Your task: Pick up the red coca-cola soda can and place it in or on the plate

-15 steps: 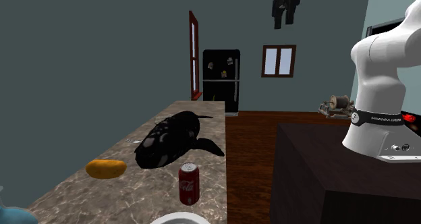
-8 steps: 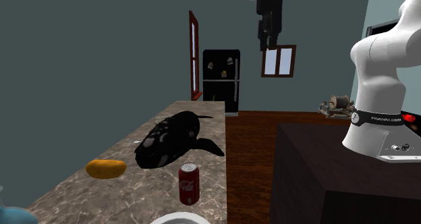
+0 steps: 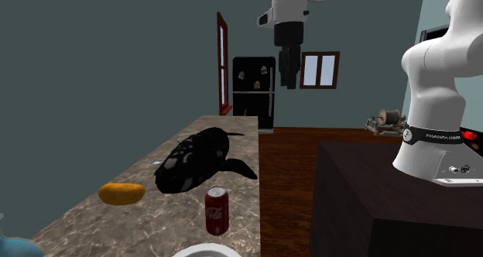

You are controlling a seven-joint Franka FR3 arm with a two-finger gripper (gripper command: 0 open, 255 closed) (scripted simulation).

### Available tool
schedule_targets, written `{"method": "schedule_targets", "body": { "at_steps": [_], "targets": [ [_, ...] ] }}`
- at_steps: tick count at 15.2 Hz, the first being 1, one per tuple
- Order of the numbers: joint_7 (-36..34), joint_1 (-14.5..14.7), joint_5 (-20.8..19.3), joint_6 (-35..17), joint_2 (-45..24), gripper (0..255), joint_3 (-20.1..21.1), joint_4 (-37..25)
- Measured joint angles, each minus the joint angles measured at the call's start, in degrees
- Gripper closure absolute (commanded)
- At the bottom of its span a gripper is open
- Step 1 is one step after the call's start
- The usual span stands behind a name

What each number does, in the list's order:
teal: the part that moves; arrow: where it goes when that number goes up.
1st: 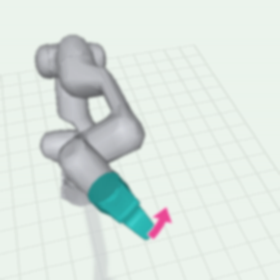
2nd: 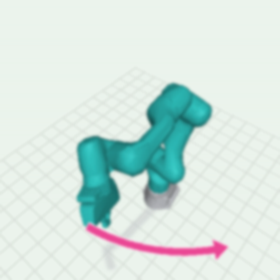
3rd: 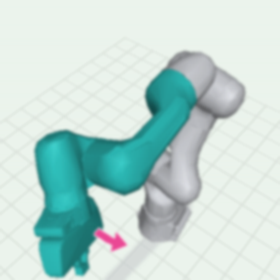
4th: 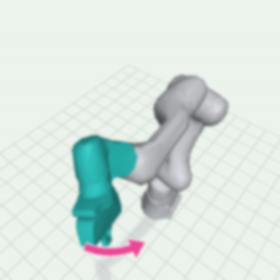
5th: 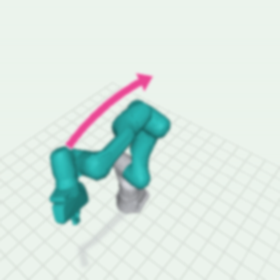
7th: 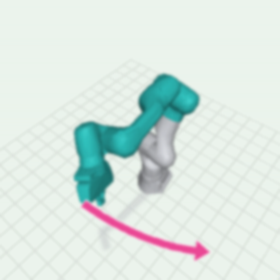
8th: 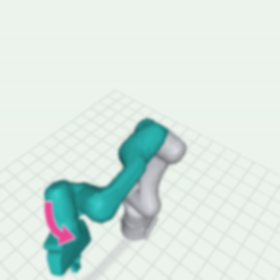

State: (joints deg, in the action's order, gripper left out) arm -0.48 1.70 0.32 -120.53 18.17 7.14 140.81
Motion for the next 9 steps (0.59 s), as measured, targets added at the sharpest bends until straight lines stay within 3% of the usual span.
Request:
{"method": "schedule_targets", "body": {
  "at_steps": [9],
  "targets": [
    [-5.7, 1.0, -1.8, -14.4, -18.9, 0, 2.6, -5.1]
  ]
}}
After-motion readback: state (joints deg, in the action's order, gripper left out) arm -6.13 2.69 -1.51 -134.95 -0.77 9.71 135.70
